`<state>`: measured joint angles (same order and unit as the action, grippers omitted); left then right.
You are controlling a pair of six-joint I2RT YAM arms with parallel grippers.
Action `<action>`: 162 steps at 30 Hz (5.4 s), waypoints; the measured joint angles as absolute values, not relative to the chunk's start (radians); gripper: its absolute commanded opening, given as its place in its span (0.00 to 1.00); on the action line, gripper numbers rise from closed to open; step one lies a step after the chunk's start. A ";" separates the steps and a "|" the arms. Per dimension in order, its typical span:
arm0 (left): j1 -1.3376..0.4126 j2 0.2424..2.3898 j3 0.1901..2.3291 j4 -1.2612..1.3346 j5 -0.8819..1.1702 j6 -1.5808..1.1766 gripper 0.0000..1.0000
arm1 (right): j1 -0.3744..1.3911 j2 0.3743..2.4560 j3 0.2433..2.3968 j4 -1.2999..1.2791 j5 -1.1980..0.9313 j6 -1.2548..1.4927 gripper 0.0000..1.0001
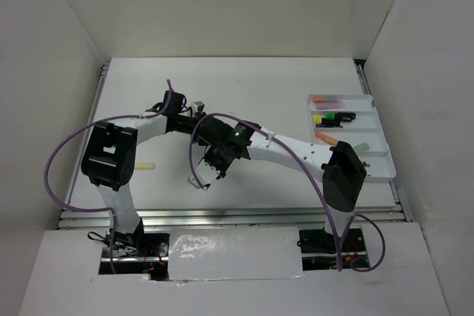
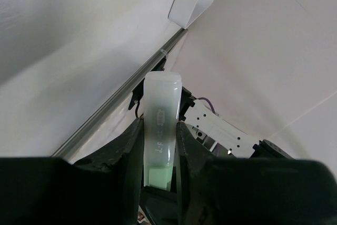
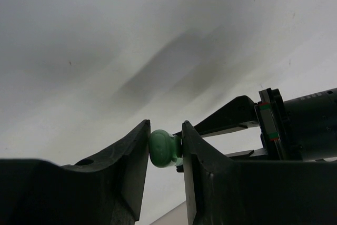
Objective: Sort the stationery into containers
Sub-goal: Pass the stationery from the left arm to the right, then place the stationery into the container, then grab a piece of stationery with the left arm, then pass the stationery from the left arm to the right
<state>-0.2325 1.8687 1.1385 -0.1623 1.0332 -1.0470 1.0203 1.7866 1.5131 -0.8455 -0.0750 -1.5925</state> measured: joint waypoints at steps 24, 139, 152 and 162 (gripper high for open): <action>-0.224 1.869 1.152 -0.209 0.999 -0.960 0.99 | 0.984 1.781 1.510 -0.849 -0.010 -1.557 0.00; 0.133 1.716 1.032 -0.694 0.386 1.218 0.06 | 0.662 1.172 1.110 -0.661 0.011 -1.090 0.60; -0.310 1.859 1.571 -0.870 0.574 0.453 0.00 | 1.011 1.068 0.689 0.019 0.213 -1.247 0.59; -0.472 1.924 1.729 -0.899 0.442 -0.167 0.00 | 1.205 1.066 0.481 0.437 0.231 -1.475 0.58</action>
